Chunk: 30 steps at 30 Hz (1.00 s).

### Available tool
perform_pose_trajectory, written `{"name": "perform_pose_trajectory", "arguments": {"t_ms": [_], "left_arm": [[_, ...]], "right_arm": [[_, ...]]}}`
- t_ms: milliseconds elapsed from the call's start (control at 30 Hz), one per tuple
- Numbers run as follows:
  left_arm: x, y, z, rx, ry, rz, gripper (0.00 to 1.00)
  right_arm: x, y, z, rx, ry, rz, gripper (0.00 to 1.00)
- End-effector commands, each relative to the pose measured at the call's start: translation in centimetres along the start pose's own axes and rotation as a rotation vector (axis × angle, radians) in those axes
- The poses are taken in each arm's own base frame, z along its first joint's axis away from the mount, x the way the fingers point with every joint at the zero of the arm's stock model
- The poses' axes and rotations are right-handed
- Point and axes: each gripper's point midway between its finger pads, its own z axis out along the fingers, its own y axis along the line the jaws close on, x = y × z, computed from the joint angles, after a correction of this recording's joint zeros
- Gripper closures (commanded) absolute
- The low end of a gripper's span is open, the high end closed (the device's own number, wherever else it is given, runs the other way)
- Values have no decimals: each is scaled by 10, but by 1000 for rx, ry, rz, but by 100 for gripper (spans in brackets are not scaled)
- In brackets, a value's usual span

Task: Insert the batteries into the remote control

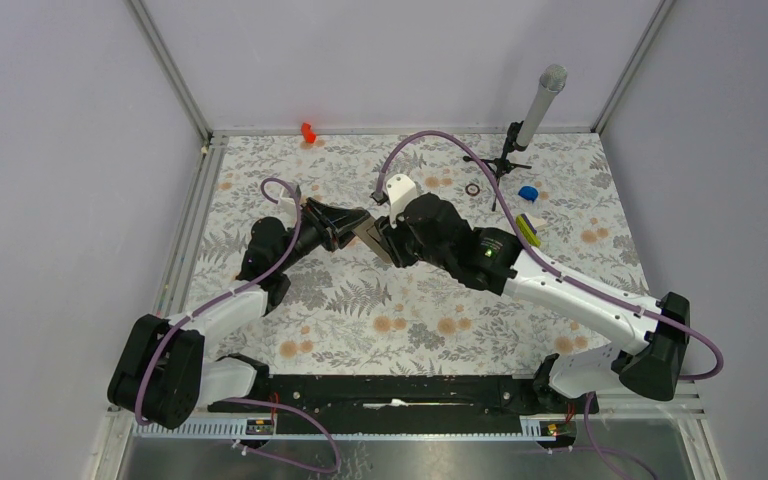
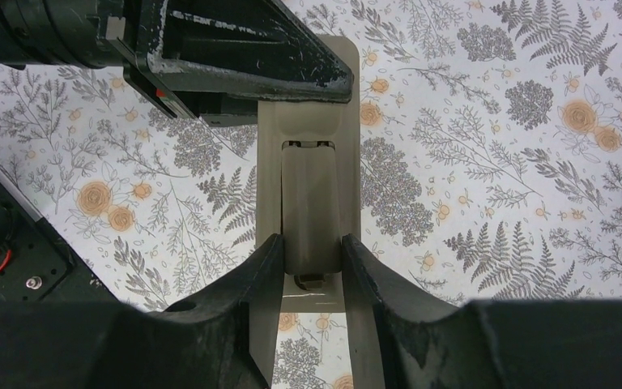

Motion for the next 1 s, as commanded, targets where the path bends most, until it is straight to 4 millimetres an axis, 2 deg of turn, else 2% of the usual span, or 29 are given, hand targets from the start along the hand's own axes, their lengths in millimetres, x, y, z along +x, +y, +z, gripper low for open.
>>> {"name": "perform_pose_trajectory", "arguments": {"t_ms": [0,400,633,767,967], "left_arm": [[-1,-34,2,110,4,56,100],[0,-36,1,116,9,62,100],[1,-36,0,117,12,64,100],[0,-35,0,116,11,63,100],[0,-34,1,115,11,65,100]], "right_arm": [[-16,7,-7,-26,-30,12,62],[-14,7,1,-14,-31,15,61],[-17,7,6,-7,-34,27,57],[-20,8,5,-8,-41,43,51],[-27,11,-7,-34,-76,71,37]]}}
